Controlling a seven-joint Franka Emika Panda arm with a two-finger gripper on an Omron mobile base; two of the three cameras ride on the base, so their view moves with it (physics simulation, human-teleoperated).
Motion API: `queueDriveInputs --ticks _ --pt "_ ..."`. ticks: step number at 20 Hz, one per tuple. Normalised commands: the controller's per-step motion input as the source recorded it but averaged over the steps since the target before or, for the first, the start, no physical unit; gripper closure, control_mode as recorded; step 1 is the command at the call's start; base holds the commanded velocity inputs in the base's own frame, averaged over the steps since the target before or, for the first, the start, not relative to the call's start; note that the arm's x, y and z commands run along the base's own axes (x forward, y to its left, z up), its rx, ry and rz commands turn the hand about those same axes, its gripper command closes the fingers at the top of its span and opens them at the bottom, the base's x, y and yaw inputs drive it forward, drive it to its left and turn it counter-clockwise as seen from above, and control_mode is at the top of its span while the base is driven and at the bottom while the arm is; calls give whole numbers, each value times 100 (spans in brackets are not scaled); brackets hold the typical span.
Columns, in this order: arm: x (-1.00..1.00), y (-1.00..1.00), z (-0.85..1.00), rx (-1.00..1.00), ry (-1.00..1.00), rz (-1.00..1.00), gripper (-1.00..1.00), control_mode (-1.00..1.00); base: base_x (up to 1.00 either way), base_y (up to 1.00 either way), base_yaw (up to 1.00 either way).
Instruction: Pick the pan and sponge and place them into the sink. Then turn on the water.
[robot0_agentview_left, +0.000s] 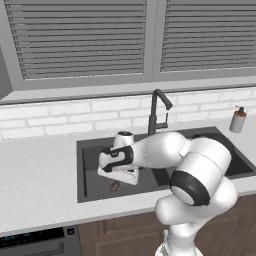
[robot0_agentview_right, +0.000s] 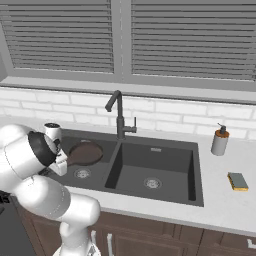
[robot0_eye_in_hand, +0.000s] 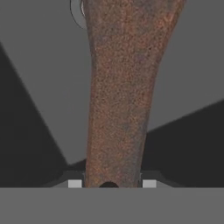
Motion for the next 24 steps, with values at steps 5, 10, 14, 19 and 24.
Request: queueDriveInputs --ticks 5,10,14,19,24 --pt "4 0 -34 0 1 -9 100 -100 0 0 0" --pt "3 0 -26 0 3 -7 100 -100 0 0 0" --pt "4 0 -28 0 3 -6 100 -100 0 0 0" --pt "2 0 -31 0 2 -6 100 -100 0 0 0" --pt "0 0 -32 0 1 -5 100 -100 0 0 0"
